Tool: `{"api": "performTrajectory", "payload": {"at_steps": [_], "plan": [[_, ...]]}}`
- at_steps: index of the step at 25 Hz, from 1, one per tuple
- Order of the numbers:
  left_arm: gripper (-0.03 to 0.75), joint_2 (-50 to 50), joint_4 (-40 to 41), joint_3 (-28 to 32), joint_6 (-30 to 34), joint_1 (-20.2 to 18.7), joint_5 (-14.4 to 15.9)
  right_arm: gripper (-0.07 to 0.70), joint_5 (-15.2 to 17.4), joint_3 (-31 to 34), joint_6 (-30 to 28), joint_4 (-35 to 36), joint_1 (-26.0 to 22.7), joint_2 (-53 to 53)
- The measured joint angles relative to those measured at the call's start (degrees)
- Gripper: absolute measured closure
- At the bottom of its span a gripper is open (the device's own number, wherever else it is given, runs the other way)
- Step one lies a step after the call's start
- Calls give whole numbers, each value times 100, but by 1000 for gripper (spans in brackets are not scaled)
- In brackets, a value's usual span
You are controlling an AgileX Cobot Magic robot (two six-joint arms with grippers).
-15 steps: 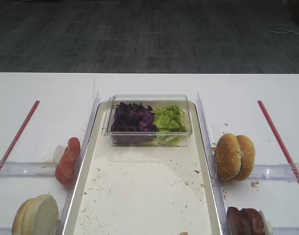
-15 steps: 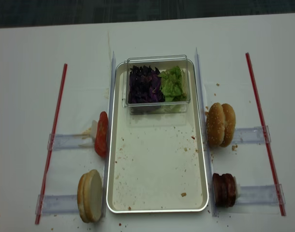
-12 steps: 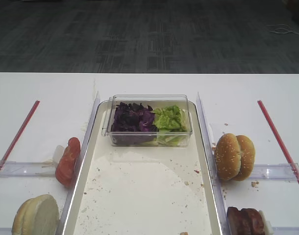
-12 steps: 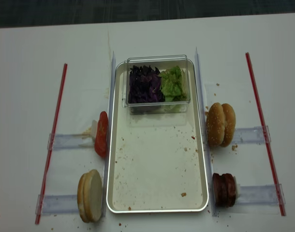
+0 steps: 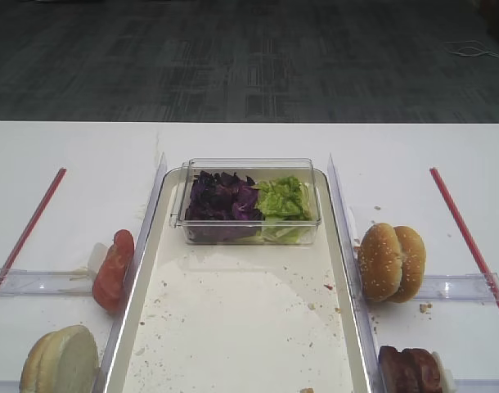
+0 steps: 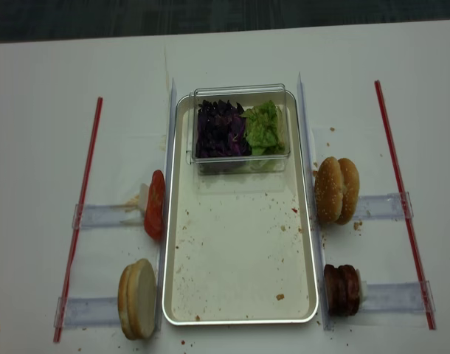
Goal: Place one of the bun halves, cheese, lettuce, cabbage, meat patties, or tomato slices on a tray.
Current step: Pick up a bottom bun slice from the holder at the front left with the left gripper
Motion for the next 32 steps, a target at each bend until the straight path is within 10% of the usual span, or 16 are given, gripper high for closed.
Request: {"api": "performTrajectory", "payload": {"at_steps": [24, 32], "plan": [[404, 65, -32, 0, 0, 0, 0, -32, 0, 0, 0, 0, 0, 0], [404, 2114, -35, 0, 10, 0, -34, -32, 0, 0, 0, 0, 0, 0]]}}
